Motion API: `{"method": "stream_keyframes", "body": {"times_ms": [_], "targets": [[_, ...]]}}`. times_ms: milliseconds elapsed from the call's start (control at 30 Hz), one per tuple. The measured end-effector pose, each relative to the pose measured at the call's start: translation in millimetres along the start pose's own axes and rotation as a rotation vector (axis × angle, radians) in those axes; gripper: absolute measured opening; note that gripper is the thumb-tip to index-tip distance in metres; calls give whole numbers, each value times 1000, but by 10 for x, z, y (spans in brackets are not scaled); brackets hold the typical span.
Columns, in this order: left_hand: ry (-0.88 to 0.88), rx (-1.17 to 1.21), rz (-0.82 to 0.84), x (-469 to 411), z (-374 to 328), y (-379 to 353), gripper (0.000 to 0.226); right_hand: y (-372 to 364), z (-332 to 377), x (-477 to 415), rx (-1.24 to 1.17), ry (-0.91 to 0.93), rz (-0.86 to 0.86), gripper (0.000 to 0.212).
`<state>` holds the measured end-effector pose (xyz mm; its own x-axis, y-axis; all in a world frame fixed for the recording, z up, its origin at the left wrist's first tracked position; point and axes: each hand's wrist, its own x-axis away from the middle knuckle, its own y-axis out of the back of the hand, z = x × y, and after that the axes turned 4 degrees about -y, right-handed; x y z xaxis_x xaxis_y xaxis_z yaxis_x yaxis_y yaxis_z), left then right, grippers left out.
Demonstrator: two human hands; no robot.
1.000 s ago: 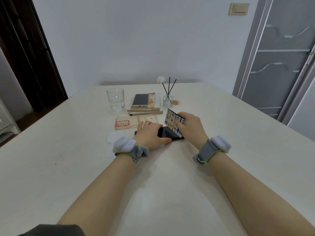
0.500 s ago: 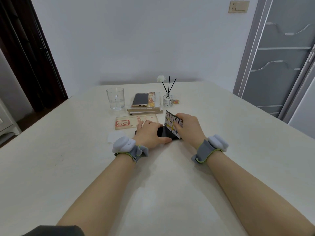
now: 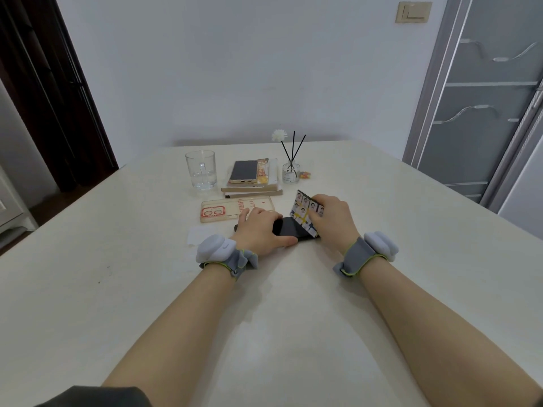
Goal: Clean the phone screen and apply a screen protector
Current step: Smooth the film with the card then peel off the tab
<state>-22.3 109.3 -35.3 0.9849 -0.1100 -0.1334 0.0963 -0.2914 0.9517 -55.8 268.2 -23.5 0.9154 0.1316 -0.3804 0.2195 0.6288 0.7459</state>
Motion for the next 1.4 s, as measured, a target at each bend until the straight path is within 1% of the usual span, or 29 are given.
{"method": "stream_keyframes", "body": {"times_ms": [133,233,333,400,500,633,767,933,1033,1167,1233,1300,1400], "targets": [[-1,8,6,4,-8,1,67,72,-81,-23,63,-58,-40,23],[-4,-2,8,0,-17,-2,67,68,-64,-11,-10,-24,-68,21],[-3,-4,3,3,-18,5,67,22,-29,13,-84,22,-18,21],[-1,3,6,6,-15,10,66,0,-51,22,-74,14,-3,23],[1,14,12,10,-13,8,67,35,-113,2,-26,-33,-32,23],[-4,0,14,-1,-11,-4,68,53,-89,-13,-32,10,-49,22],[-3,-12,8,-6,-3,4,68,1,-31,9,-78,28,20,24],[-4,-2,6,-15,1,-5,68,76,-92,-13,37,3,-18,27],[-7,-14,6,-26,5,-13,70,95,-46,21,-35,38,-38,24],[-1,1,-9,-35,19,-23,76,96,88,54,-162,70,8,21],[3,50,-36,-32,27,-31,83,98,102,66,-145,72,46,21],[8,122,-61,-22,30,-36,95,109,81,69,-111,69,83,21],[7,159,-69,-17,35,-47,105,147,35,48,-51,78,89,23]]}}
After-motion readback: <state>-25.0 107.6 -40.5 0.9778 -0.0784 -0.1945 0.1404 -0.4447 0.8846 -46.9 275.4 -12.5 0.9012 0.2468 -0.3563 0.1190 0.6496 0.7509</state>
